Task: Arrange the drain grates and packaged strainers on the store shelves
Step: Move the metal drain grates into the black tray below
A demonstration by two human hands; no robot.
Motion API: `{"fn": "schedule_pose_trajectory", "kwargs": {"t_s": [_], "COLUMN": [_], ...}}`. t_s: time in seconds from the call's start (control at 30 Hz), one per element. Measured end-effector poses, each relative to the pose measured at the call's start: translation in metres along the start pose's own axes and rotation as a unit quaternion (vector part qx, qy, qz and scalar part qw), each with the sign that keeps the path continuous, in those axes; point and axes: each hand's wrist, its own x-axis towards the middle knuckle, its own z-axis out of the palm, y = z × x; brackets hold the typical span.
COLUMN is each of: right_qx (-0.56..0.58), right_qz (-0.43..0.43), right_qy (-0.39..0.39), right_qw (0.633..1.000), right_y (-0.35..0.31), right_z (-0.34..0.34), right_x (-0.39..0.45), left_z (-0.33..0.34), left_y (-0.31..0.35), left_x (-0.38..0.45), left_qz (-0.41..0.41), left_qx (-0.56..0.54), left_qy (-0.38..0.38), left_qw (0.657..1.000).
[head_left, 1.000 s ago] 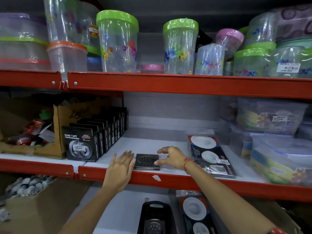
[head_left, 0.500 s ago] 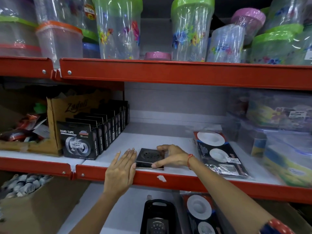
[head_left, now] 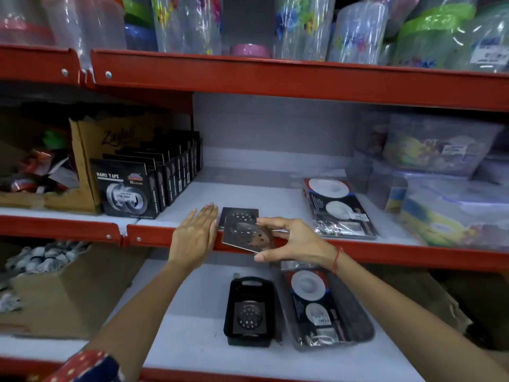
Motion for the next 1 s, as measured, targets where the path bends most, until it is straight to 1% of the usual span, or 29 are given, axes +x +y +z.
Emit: {"fn": "schedule_pose_trajectory", "kwargs": {"t_s": [0.1, 0.2, 0.33, 0.43, 0.53, 0.6, 0.63, 0.67, 0.7, 0.73, 0.77, 0.8, 0.83, 0.93, 1.0], "right_qx": [0.025, -0.013, -0.060, -0.096, -0.118, -0.148, -0.175, -0.237, -0.259, -0.259, -0.279, -0.279, -0.257, -0.260, -0.285], "right_qz": [-0.009, -0.010, 0.054, 0.096, 0.160, 0.190, 0.199, 0.180, 0.185, 0.187, 0.177, 0.182, 0.193, 0.151, 0.126], "right_qy": [-0.005, -0.008, -0.018, -0.021, -0.043, -0.043, -0.055, -0.082, -0.117, -0.155, -0.174, -0.151, -0.146, -0.204, -0.213], "right_qw": [1.000, 1.000, 0.997, 0.991, 0.979, 0.970, 0.963, 0.951, 0.941, 0.935, 0.928, 0.931, 0.936, 0.932, 0.926], "right_y": [0.002, 0.013, 0.044, 0.065, 0.084, 0.096, 0.101, 0.099, 0.089, 0.093, 0.112, 0.128, 0.139, 0.159, 0.171], "right_z": [0.016, 0.034, 0.061, 0.073, 0.085, 0.088, 0.090, 0.086, 0.082, 0.083, 0.088, 0.098, 0.108, 0.131, 0.141], "right_x": [-0.022, -0.038, -0.047, -0.045, -0.034, -0.029, -0.021, -0.019, -0.019, -0.015, -0.009, -0.001, 0.008, 0.038, 0.047], "left_z": [-0.002, -0.003, 0.001, 0.009, 0.019, 0.026, 0.030, 0.033, 0.037, 0.041, 0.043, 0.048, 0.050, 0.054, 0.056], "left_y": [0.000, 0.000, 0.000, 0.000, 0.000, 0.000, -0.002, -0.003, -0.005, -0.006, -0.007, -0.009, -0.010, -0.012, -0.012], "left_x": [0.002, 0.001, -0.006, -0.010, -0.012, -0.011, -0.010, -0.009, -0.008, -0.007, -0.006, -0.005, -0.005, -0.004, -0.003], "left_qz": [0.001, -0.008, 0.001, 0.005, -0.002, 0.001, 0.004, 0.010, 0.015, 0.019, 0.024, 0.026, 0.030, 0.039, 0.040], "left_qx": [0.008, 0.002, 0.000, -0.010, -0.031, -0.041, -0.043, -0.042, -0.040, -0.037, -0.035, -0.034, -0.035, -0.025, -0.019], "left_qy": [-0.014, -0.016, 0.001, 0.034, 0.092, 0.129, 0.146, 0.163, 0.179, 0.194, 0.208, 0.219, 0.229, 0.249, 0.256], "left_qw": [1.000, 1.000, 1.000, 0.999, 0.995, 0.991, 0.988, 0.986, 0.983, 0.980, 0.977, 0.975, 0.972, 0.967, 0.966]}}
